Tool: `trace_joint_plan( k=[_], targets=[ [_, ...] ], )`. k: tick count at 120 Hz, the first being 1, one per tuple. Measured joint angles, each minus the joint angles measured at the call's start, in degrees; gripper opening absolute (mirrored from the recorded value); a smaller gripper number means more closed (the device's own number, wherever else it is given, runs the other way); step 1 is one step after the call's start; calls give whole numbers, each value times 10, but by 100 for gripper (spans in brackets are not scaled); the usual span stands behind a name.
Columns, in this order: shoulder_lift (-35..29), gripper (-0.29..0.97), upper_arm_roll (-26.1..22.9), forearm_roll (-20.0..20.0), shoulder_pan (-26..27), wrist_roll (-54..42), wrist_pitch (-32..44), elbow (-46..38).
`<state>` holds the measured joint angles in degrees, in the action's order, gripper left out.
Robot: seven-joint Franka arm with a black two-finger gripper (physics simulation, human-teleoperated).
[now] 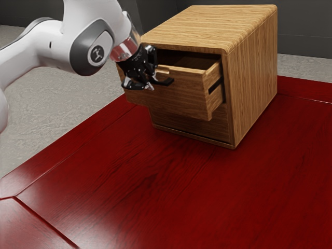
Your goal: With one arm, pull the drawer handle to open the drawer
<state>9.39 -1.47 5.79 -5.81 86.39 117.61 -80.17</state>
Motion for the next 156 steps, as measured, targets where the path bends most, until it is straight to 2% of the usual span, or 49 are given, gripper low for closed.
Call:
trace_joint_plan(
  k=[156],
  targets=[
    [-204,2,1,3,-4,9,32,-250]
  ],
)
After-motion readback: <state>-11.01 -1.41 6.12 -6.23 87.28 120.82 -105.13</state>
